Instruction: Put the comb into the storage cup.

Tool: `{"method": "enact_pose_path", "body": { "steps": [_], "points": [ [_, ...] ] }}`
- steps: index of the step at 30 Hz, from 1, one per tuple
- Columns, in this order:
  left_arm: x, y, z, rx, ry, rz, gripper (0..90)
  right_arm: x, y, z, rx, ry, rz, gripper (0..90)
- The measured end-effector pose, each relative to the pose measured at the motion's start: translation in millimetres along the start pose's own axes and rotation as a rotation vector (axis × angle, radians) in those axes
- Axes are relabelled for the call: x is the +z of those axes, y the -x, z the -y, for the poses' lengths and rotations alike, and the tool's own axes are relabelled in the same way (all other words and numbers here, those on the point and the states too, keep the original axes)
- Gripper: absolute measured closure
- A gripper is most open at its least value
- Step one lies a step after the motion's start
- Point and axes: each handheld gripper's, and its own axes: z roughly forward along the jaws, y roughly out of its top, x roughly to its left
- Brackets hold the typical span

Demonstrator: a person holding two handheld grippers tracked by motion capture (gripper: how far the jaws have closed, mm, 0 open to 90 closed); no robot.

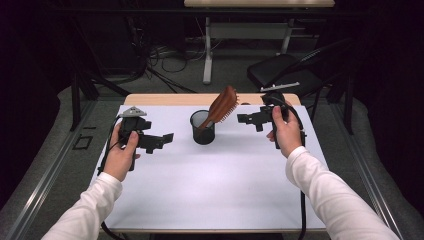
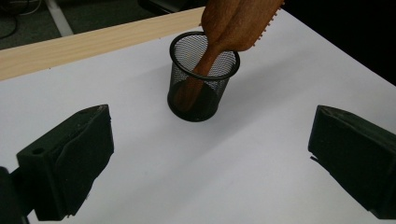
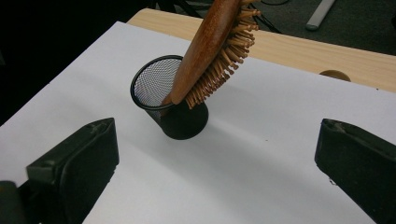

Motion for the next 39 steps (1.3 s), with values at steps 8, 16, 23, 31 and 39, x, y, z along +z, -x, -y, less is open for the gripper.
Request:
{"method": "enact_pose_path", "body": {
  "steps": [8,16,23,31,39],
  "points": [
    [-6.8,-9.1,7.5,-0.02,0.009,-0.005,0.3,-7.9,5.2,11.9,0.017,0.001,-0.013,0.0],
    [-9.3,-12.0,9.2,-0.03,0.02,-0.001,0.4,-17.6,12.4,23.7,0.046,0.02,-0.043,0.0],
    [-11.4,-11.9,11.7,-0.026,0.016,0.001,0.4,-20.4,19.2,30.7,0.056,0.02,-0.033,0.2],
    [-11.5,-12.2,14.8,-0.027,0.008,0.005,0.4,-19.6,18.4,36.0,0.039,0.008,-0.032,0.2],
    [-15.6,-14.2,20.7,-0.034,0.01,0.007,0.3,-20.3,14.1,41.6,0.024,0.004,-0.036,0.2]
  ]
}}
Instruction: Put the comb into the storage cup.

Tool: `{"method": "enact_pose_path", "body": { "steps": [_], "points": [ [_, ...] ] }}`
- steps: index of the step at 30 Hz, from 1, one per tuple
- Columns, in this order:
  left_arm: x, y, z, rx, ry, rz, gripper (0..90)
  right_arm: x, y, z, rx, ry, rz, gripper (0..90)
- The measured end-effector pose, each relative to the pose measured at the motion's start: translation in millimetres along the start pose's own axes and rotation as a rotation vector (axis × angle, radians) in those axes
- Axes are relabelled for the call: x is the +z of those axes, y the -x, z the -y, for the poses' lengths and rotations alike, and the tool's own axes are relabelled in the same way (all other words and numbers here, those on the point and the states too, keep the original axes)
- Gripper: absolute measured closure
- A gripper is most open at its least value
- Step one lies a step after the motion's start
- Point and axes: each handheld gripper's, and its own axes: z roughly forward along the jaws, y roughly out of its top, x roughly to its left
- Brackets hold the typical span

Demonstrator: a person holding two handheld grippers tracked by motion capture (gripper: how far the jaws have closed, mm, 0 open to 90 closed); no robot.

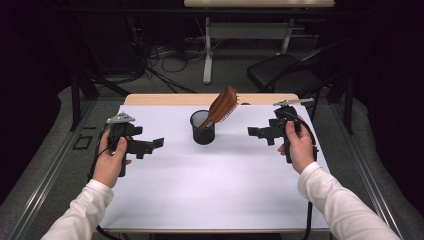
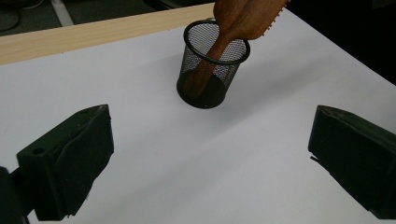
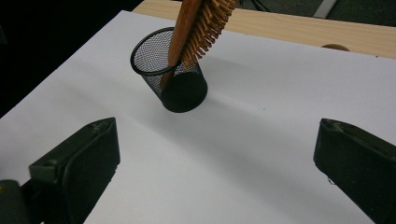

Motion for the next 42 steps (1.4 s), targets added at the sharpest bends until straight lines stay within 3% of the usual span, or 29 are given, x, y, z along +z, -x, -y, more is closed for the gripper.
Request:
{"method": "enact_pose_path", "body": {
  "steps": [11,29,42],
  "points": [
    [-5.9,4.1,13.3,0.018,0.001,0.005,0.3,-1.9,-2.0,24.0,-0.023,-0.008,0.0,0.2],
    [-10.1,2.8,41.4,0.005,0.026,0.004,0.3,-16.0,0.4,72.9,-0.076,0.022,0.033,0.2],
    [-11.1,1.3,65.1,-0.015,0.028,0.012,0.4,-19.1,6.5,98.9,-0.037,0.026,0.023,0.2]
  ]
}}
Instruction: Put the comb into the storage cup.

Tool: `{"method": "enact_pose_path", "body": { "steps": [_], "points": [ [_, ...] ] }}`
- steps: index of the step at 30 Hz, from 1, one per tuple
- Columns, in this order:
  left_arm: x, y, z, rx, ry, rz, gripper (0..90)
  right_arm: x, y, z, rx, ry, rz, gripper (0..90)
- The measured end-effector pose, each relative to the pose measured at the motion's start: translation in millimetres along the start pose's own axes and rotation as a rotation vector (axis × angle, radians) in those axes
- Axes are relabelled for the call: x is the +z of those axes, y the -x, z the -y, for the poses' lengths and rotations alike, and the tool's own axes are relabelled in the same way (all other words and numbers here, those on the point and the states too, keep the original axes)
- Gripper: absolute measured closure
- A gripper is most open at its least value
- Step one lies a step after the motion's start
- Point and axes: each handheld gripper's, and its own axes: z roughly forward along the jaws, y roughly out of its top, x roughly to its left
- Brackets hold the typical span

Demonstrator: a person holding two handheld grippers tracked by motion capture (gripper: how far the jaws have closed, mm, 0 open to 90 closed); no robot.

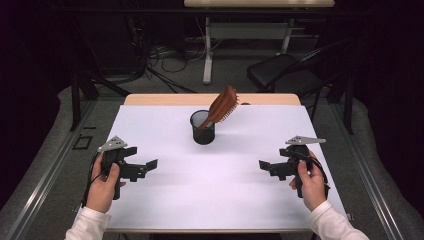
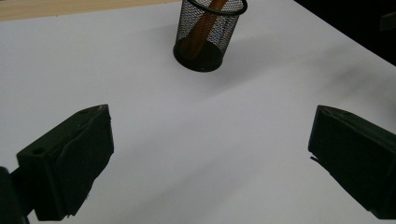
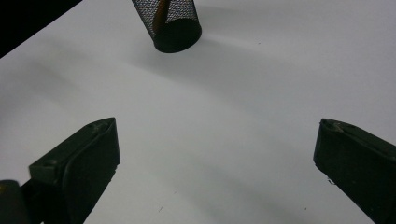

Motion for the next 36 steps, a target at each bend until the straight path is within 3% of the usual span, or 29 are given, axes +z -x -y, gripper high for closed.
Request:
{"method": "enact_pose_path", "body": {
  "steps": [7,15,24,30,36],
  "points": [
    [3.4,0.0,9.3,-0.006,0.005,0.007,0.4,-2.2,5.4,6.3,0.038,-0.001,-0.008,0.3],
    [10.5,-3.5,18.1,-0.004,-0.021,0.009,1.1,-5.4,8.3,13.9,0.036,0.01,0.006,0.5],
    [11.5,-10.7,27.2,-0.023,-0.012,-0.003,1.1,-1.7,5.7,23.5,0.015,0.012,0.027,0.9],
    [10.3,-13.7,30.2,-0.031,-0.007,-0.008,1.1,0.8,5.3,29.2,0.038,0.039,0.02,1.0],
    [10.6,-13.9,32.3,-0.033,-0.001,-0.007,1.1,2.7,7.1,33.3,0.027,0.042,0.039,1.0]
  ]
}}
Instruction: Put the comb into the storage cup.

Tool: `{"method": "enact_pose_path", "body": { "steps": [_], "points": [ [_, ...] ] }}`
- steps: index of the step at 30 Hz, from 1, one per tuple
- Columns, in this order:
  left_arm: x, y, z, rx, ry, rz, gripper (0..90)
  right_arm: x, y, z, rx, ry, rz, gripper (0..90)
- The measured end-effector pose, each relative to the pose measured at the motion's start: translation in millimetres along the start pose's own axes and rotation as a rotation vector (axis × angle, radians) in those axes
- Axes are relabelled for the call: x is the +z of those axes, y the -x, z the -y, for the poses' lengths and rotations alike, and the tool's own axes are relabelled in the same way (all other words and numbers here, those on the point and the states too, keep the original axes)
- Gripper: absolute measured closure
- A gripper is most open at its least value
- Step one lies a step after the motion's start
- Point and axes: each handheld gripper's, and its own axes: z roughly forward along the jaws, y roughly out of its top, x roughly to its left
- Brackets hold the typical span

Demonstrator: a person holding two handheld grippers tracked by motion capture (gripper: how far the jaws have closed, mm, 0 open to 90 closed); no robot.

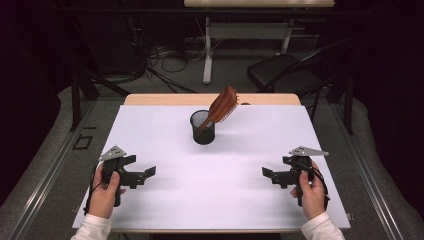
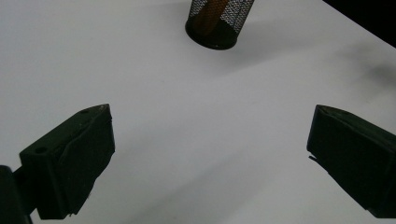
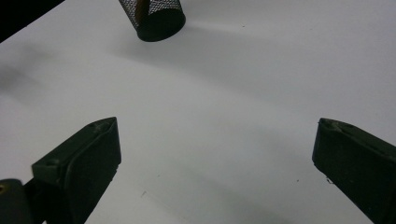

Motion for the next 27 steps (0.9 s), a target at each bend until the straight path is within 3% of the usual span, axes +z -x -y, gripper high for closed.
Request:
{"method": "enact_pose_path", "body": {
  "steps": [11,27],
  "points": [
    [2.0,-0.6,3.8,-0.002,0.005,-0.001,1.1,3.9,5.3,7.8,0.023,-0.003,-0.006,1.0],
    [0.5,-1.6,4.3,-0.005,0.012,-0.006,1.1,3.1,5.3,9.0,0.006,0.005,0.005,1.0]
  ]
}}
